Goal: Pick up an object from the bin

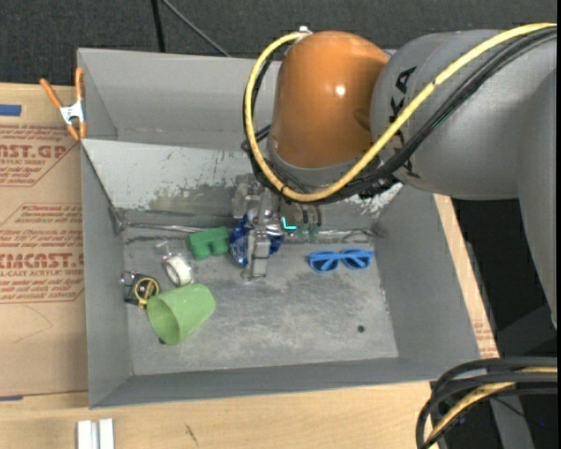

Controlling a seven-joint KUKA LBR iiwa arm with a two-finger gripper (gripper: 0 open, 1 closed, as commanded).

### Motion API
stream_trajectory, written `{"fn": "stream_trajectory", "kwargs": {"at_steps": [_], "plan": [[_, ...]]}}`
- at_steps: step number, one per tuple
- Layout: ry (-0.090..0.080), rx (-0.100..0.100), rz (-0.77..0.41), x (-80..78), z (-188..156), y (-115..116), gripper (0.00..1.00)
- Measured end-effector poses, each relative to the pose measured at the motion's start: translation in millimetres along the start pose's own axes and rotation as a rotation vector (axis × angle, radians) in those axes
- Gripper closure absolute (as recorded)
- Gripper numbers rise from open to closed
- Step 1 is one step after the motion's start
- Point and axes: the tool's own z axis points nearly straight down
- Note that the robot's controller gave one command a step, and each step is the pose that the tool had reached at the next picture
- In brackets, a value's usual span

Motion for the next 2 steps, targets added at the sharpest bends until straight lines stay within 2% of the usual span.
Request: {"fn": "stream_trajectory", "kwargs": {"at_steps": [1,2], "plan": [[-0.007,0.003,-0.104,-10.7,71.2,-80.1,0.00],[-0.002,0.000,-0.050,-19.3,146.1,-77.9,0.00]]}}
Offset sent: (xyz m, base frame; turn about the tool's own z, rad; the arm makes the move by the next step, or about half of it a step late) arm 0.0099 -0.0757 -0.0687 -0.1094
